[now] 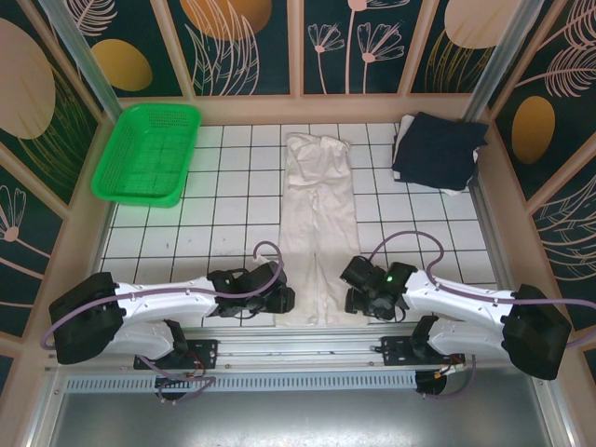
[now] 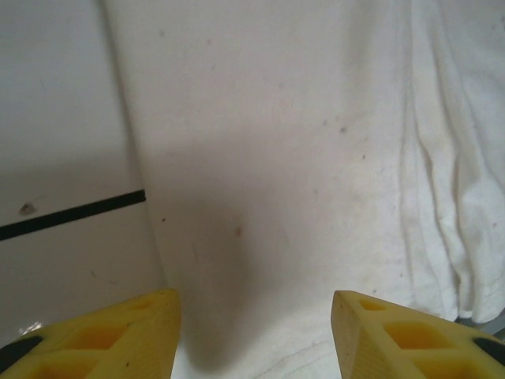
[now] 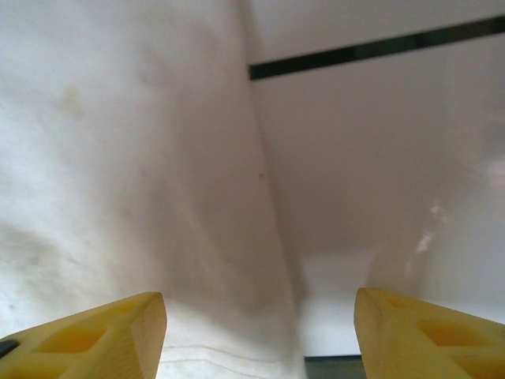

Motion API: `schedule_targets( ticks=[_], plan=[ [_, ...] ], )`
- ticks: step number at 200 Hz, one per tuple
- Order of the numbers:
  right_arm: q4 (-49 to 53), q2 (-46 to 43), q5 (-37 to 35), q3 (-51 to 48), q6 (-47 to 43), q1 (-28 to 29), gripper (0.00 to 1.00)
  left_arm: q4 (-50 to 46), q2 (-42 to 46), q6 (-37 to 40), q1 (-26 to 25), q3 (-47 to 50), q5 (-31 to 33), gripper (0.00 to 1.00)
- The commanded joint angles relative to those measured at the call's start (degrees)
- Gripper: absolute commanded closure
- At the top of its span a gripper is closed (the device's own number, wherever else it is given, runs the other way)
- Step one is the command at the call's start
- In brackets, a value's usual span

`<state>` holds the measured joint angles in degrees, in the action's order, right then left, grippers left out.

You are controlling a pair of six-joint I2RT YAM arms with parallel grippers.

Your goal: Fold and stack the t-shirts

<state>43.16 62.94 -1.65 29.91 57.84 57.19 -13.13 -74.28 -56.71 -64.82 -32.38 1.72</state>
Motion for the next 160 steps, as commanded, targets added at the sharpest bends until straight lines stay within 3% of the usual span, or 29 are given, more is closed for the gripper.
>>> schedule_targets(
  ticks=[1, 19, 76, 98, 132, 160],
  plan=[
    [3.21, -0.01, -0.52, 0.88, 2.60, 1.88, 0.36, -5.16, 0.07, -0.22, -0.55, 0.74, -0.88, 0.48],
    [0.41, 0.29, 0.51, 0.03, 2.88, 2.93, 0.41, -9.77, 0.14, -0.53, -0.98, -0.07, 1.08, 0.48],
    [-0.61, 1.93, 1.78, 0.22, 3.41, 4.33, 0.43, 0.41, -1.46, -3.34, -4.95, 3.07, -2.87, 0.54],
    [-0.18, 1.75, 1.39, -0.09, 3.68, 4.51, 0.51, 1.21, -2.61, -3.93, -6.62, 2.51, -2.65, 0.56],
    [-1.89, 0.70, 1.65, -0.71, 3.61, 4.69, 0.58, 4.90, -1.41, -4.62, -7.01, 4.08, -3.60, 0.77],
    [-1.89, 0.33, 1.06, 2.61, 2.26, 4.77, 0.75, 6.90, 0.91, -4.89, -7.06, 3.84, -3.36, 0.93]
  ],
)
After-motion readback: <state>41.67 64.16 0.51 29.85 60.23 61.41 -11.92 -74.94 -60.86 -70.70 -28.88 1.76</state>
